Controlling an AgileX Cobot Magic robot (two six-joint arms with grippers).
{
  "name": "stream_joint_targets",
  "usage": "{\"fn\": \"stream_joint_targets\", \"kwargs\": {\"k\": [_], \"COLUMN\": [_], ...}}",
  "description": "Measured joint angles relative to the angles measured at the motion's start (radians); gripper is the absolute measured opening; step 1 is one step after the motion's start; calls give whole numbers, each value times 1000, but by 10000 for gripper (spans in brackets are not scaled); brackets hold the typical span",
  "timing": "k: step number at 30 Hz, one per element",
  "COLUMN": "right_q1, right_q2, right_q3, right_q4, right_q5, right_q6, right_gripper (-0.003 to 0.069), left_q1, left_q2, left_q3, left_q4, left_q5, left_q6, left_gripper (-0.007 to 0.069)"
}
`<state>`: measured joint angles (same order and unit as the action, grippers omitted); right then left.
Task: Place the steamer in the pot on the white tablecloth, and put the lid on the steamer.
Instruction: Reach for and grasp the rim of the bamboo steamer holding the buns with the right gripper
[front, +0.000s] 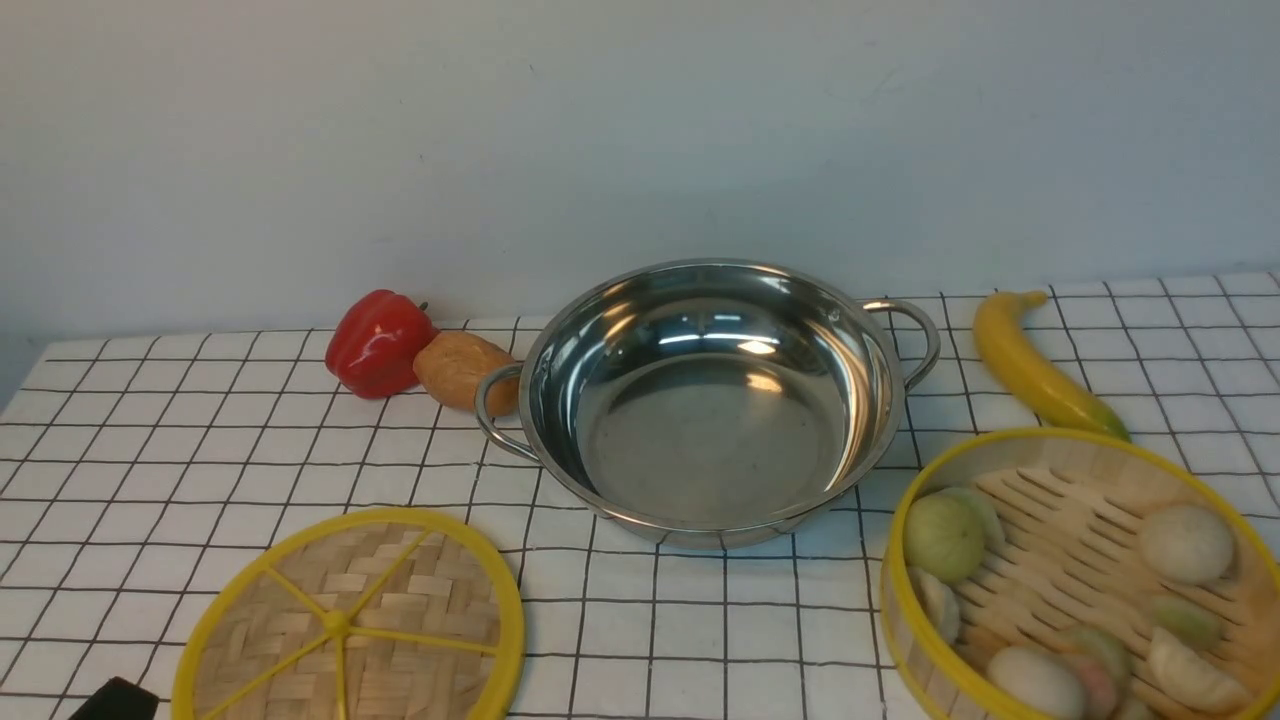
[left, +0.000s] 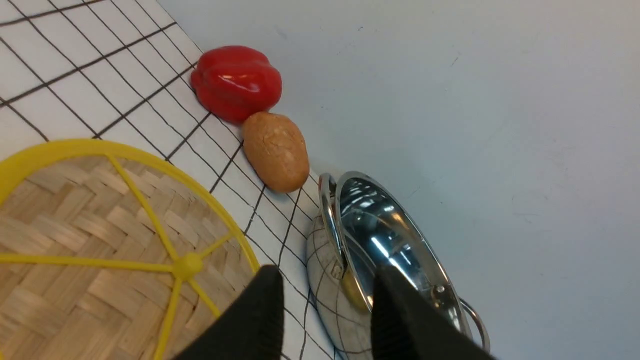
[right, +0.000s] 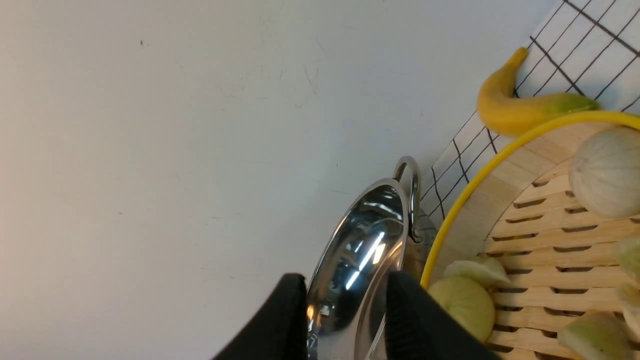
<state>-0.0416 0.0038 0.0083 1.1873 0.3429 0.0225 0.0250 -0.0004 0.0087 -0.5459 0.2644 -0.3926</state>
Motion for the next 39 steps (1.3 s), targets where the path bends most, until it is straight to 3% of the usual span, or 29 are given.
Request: {"fn": "stream_joint_targets", "kwargs": {"k": [9, 13, 16, 19, 23, 27, 30, 33, 35, 37, 39], "right_q1": [0, 0, 0, 0, 0, 0, 0, 0, 0, 0, 0], "right_q2": [0, 0, 0, 0, 0, 0, -1, 10, 49, 93, 205], "right_q3": [0, 0, 0, 0, -5, -39, -83, -206, -295, -358, -464], "right_q4": [15, 106, 228, 409, 467, 461, 339, 21, -203, -346, -546], "right_q5": [-33, -83, -148, -285, -441, -552, -545, -473, -407, -343, -175], "right_q6": [0, 0, 0, 0, 0, -2, -23, -87, -132, -140, -140], "right_gripper": [242, 242, 242, 242, 242, 242, 242, 242, 242, 242, 242], "left_q1": [0, 0, 0, 0, 0, 0, 0, 0, 0, 0, 0], "left_q2": [0, 0, 0, 0, 0, 0, 0, 0, 28, 70, 186], "left_q3": [0, 0, 0, 0, 0, 0, -1, -45, -106, -154, -242], "left_q4": [50, 37, -10, -62, -63, 22, 127, 270, 351, 394, 468], "left_q5": [-3, -75, -181, -405, -596, -755, -784, -745, -670, -603, -407], "left_q6": [66, 77, 68, 58, 55, 54, 54, 54, 56, 56, 59], "left_gripper": [243, 243, 243, 243, 243, 243, 243, 243, 243, 243, 243]}}
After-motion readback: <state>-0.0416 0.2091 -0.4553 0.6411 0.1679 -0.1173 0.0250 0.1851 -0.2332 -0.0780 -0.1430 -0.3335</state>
